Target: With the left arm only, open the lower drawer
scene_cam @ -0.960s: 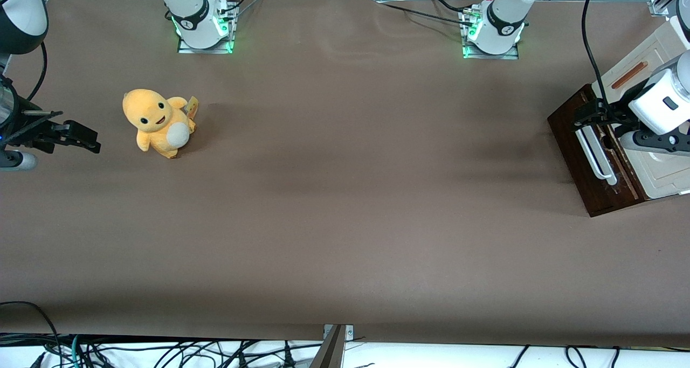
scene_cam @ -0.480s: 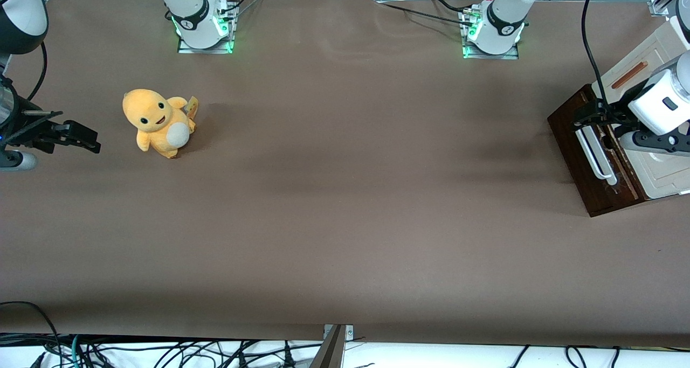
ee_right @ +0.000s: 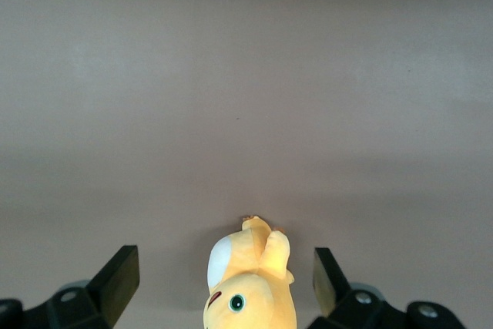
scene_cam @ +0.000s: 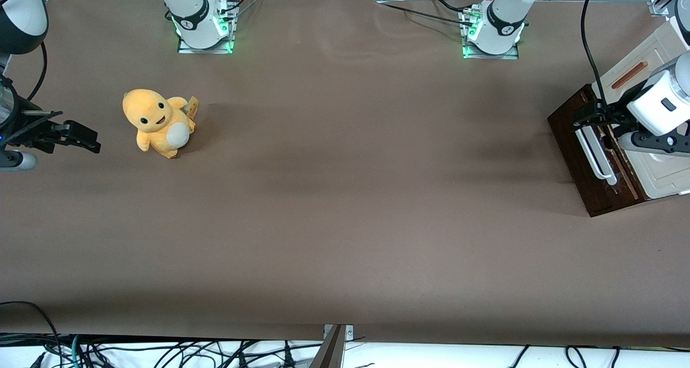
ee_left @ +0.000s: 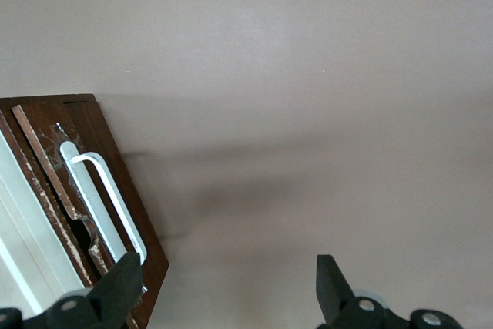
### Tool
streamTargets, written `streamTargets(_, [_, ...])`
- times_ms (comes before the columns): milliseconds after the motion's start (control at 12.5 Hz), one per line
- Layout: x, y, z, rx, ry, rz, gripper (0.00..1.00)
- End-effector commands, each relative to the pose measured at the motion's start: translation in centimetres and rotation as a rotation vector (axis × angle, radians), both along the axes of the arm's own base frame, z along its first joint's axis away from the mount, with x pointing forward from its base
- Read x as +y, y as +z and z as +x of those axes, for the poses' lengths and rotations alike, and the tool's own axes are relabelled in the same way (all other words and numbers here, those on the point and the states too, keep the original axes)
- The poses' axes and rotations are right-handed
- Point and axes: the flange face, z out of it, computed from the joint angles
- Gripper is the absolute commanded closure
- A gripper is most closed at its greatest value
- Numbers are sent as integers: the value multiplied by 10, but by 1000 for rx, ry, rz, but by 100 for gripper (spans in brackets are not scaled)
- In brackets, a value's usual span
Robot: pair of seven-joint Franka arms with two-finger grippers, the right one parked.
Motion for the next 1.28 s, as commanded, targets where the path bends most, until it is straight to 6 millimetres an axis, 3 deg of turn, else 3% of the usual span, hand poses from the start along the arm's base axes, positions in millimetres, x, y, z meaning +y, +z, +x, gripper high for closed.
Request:
streamTargets(0, [-1,1,0,12,14,-6,0])
streamTargets(240, [-2,-11,1,35,16,-7,0])
streamTargets(400, [-4,-33,9,67,17,-15,0])
streamTargets(800, [-19,-145,38,211,75,46,0])
streamTargets(880, [-18,-160,40,230,79,132,0])
streamTargets(1200, [-55,-231,39,257,125,482,0])
